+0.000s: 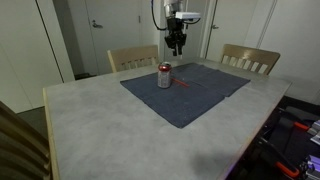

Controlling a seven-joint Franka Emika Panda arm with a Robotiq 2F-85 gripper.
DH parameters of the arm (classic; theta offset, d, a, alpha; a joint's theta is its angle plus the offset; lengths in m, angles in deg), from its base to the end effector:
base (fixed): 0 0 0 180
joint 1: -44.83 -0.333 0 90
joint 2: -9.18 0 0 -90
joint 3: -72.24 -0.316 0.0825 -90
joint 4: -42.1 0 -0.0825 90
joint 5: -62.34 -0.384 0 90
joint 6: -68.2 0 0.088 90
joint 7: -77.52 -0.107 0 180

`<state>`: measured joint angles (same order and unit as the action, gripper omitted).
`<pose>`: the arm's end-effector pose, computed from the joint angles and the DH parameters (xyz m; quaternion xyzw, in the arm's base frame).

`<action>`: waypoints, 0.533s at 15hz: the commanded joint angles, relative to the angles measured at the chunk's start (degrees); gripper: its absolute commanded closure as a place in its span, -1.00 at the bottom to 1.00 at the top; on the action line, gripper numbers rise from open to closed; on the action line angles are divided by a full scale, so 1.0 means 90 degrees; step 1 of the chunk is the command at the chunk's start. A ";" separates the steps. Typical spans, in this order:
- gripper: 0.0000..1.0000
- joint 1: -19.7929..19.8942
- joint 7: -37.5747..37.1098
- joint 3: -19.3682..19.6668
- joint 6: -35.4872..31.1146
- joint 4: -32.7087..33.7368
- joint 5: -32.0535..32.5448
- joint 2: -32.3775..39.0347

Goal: Remove the straw from the can and put it on the table

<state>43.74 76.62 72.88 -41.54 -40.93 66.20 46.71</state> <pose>0.6970 0.0020 0.2877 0.9949 0.0112 -0.0938 0.0351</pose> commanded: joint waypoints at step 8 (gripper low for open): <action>-1.00 0.0001 -0.0239 0.0024 0.0054 -0.1384 0.0143 -0.1437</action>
<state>43.44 74.71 72.97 -41.99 -49.13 68.25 38.72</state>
